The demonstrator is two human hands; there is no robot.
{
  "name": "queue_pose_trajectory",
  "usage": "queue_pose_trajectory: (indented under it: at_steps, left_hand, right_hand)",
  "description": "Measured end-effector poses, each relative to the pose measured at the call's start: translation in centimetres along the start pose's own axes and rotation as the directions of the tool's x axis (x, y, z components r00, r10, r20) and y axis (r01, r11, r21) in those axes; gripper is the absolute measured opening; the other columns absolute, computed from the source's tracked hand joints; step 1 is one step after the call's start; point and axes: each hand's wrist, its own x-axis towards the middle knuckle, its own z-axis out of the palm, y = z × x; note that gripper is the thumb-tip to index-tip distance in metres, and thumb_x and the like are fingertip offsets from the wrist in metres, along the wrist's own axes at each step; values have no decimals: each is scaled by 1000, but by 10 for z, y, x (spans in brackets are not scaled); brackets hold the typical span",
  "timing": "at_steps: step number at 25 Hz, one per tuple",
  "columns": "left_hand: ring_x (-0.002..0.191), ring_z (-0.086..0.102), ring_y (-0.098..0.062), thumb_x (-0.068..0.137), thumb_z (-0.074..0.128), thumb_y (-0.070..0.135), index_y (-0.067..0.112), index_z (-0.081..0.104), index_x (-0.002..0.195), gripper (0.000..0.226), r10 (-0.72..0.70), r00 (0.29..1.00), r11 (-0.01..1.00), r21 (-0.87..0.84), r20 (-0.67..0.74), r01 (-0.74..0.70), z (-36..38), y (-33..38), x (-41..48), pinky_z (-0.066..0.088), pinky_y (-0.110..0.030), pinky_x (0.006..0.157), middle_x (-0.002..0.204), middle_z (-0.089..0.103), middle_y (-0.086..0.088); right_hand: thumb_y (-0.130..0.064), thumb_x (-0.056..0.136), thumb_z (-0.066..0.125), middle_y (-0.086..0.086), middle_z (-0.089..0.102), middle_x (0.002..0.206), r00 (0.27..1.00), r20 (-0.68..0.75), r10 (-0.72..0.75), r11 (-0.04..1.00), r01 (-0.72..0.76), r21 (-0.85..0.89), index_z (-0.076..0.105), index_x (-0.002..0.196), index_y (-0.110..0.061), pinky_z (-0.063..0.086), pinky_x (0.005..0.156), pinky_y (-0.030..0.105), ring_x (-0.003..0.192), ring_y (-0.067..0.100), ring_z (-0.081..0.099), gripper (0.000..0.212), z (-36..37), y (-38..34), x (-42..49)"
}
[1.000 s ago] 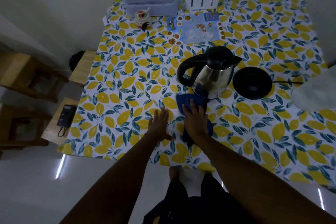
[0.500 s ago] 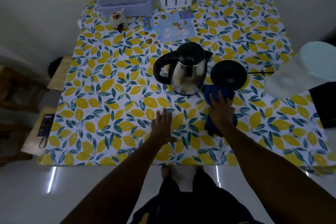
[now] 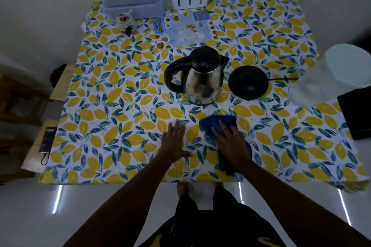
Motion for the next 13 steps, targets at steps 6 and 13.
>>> queue_pose_trajectory:
  at_steps: [6, 13]
  left_hand:
    - [148, -16, -33, 73, 61, 71, 20, -6, 152, 116, -12, 999, 1000, -4, -37, 12, 9, 2, -11, 5, -55, 118, 161, -18, -7]
    - [148, -15, -33, 88, 46, 63, 18, -2, 152, 92, -14, 998, 999, -34, -58, 12, 16, 18, -23, 5, -53, 119, 162, -14, -8]
  right_hand:
    - [-31, 97, 45, 5, 13, 162, 975, -5, 221, 968, -219, 120, 27, 148, -29, 37, 96, 56, 138, 39, 23, 54, -9, -23, 32]
    - [-23, 74, 76, 10, 51, 143, 995, -11, 100, 995, -100, 3, 58, 129, -21, 52, 73, 56, 113, 42, 55, 58, 4, 19, -43]
